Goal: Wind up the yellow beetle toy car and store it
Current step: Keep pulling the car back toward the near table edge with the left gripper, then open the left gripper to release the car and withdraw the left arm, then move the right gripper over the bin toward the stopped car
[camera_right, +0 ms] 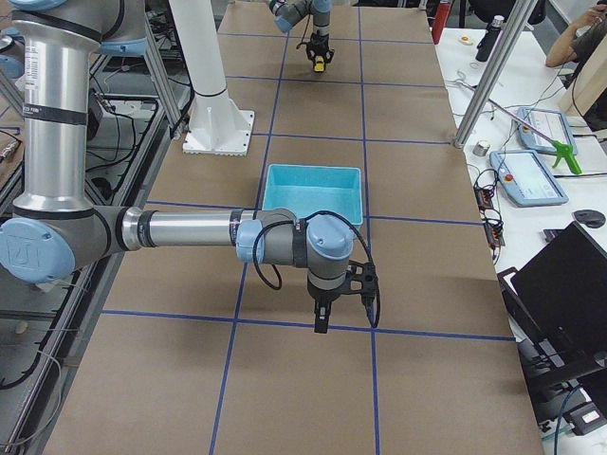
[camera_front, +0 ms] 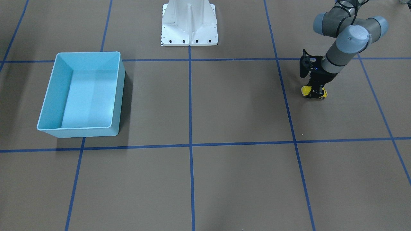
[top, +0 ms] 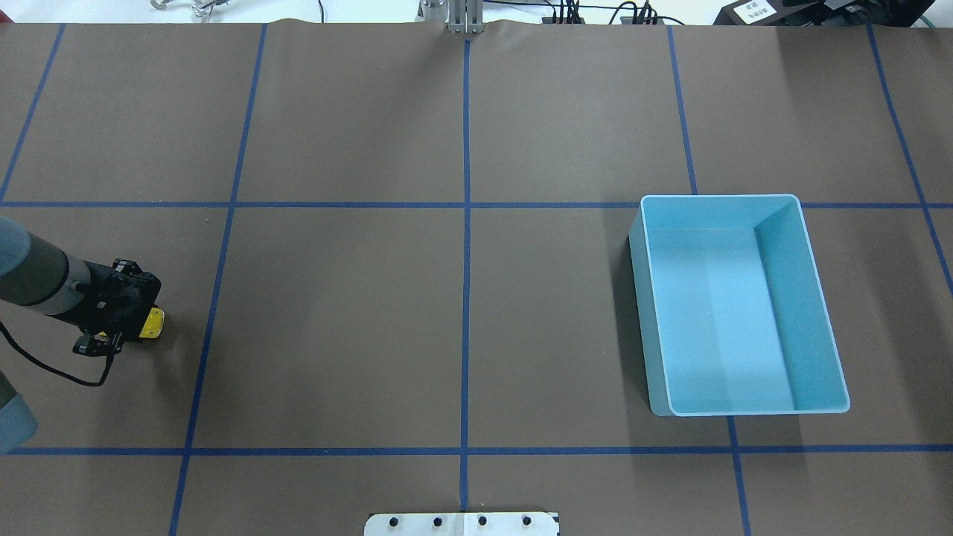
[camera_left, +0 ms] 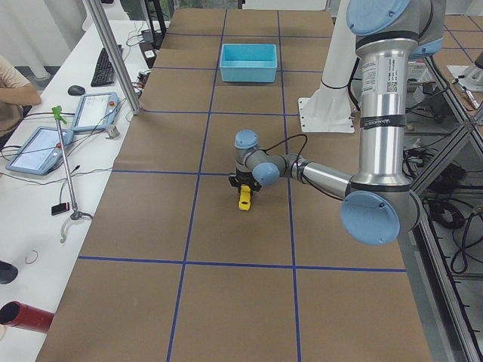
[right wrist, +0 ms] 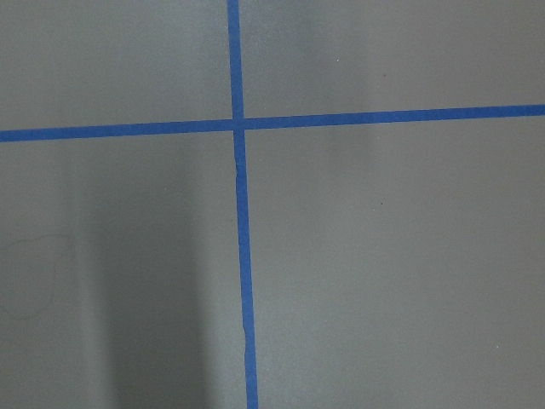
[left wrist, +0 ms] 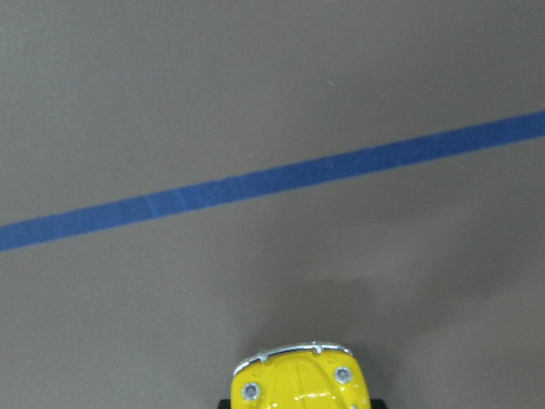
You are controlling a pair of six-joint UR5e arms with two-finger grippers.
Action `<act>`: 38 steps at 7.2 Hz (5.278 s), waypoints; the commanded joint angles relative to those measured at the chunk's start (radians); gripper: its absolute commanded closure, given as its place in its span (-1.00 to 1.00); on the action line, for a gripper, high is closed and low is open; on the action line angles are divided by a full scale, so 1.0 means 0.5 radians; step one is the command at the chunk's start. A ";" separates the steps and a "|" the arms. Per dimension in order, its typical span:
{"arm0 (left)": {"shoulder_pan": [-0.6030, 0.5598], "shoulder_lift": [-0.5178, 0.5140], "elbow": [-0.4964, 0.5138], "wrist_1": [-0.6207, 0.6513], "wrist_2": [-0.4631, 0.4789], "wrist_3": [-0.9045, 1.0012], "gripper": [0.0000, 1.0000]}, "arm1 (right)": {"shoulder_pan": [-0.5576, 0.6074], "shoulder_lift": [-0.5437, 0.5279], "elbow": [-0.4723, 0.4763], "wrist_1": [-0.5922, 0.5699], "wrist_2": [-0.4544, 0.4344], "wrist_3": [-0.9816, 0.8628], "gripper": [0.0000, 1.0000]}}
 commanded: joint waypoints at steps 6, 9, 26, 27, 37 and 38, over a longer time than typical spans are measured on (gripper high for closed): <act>-0.104 0.119 0.079 -0.155 -0.098 0.124 1.00 | 0.000 0.003 -0.028 0.003 -0.003 0.005 -1.00; -0.168 0.107 0.183 -0.250 -0.098 0.128 -0.98 | -0.003 0.003 -0.028 0.003 -0.003 0.005 -1.00; -1.468 -0.052 0.171 0.853 -0.583 -1.450 -1.00 | -0.275 -0.009 0.486 0.328 0.024 -0.001 -1.00; -1.609 -0.052 0.165 0.967 -0.586 -1.428 -1.00 | -0.440 -0.003 0.597 0.310 0.112 -0.001 -1.00; -1.666 0.113 0.049 1.057 -0.736 -1.299 -1.00 | -1.880 0.417 1.233 -0.189 -0.591 -0.547 -1.00; -1.666 0.107 0.046 1.057 -0.739 -1.302 -1.00 | -1.881 0.499 1.172 -0.227 -0.638 -0.650 -1.00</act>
